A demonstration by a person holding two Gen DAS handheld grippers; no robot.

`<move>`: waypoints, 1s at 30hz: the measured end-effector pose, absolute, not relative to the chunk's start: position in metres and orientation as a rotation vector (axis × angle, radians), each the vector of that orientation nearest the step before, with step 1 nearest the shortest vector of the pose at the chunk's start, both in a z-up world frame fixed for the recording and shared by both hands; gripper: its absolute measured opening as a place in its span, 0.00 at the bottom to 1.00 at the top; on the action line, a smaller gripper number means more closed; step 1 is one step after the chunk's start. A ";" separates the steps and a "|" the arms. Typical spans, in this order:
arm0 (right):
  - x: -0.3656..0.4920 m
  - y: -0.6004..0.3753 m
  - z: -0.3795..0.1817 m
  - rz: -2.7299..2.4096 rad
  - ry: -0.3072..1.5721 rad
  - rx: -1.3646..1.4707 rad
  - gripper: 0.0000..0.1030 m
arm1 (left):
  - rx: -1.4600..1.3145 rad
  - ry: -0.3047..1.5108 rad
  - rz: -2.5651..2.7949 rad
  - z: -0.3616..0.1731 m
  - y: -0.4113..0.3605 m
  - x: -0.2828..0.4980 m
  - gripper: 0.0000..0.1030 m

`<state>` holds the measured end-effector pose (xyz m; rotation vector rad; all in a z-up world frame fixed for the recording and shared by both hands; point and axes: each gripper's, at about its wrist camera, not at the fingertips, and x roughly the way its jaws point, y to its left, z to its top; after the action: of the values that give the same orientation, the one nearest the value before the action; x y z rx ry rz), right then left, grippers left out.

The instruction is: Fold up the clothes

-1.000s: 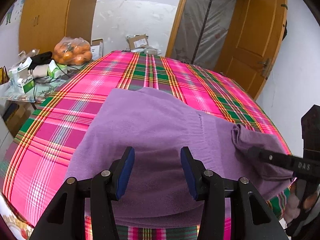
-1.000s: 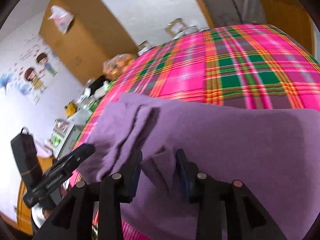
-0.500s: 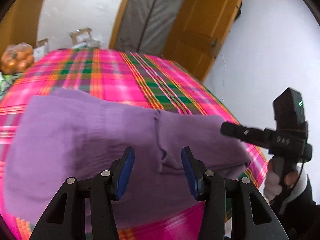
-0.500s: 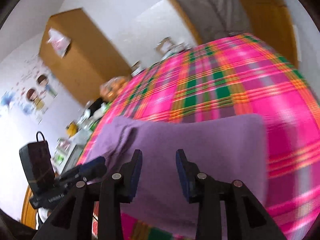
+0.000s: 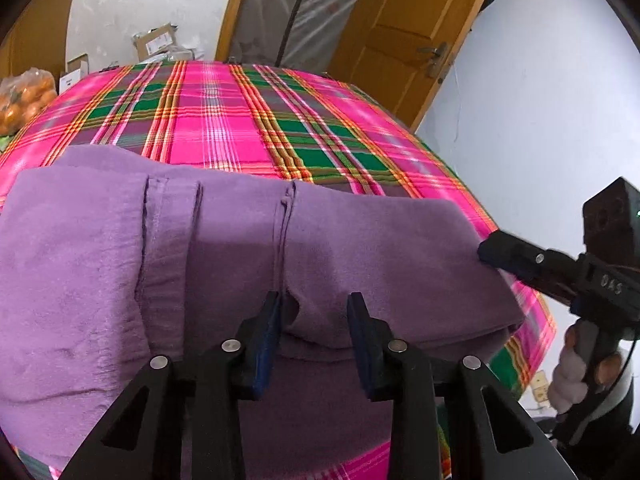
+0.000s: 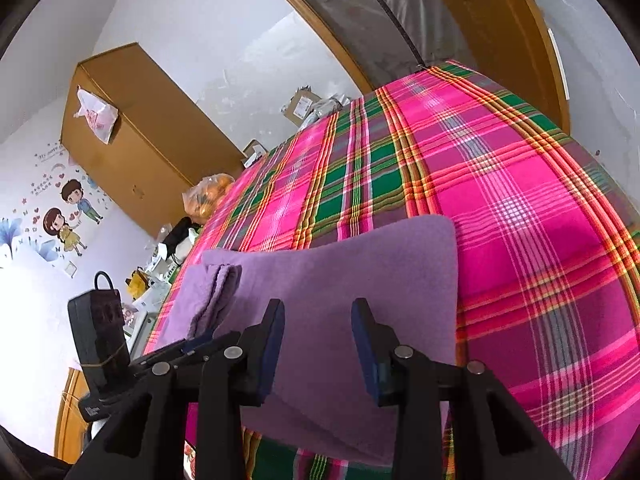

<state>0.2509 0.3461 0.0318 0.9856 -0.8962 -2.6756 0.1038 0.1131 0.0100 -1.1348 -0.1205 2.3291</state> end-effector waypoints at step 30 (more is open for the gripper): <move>0.251 0.352 0.024 -2.872 -0.676 1.012 0.28 | -1.058 -0.099 2.417 0.024 0.085 0.129 0.07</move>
<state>0.2505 0.3520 0.0243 1.0116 -0.6760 -2.8724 0.1294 0.0845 0.0243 -1.0576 -0.0994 2.4170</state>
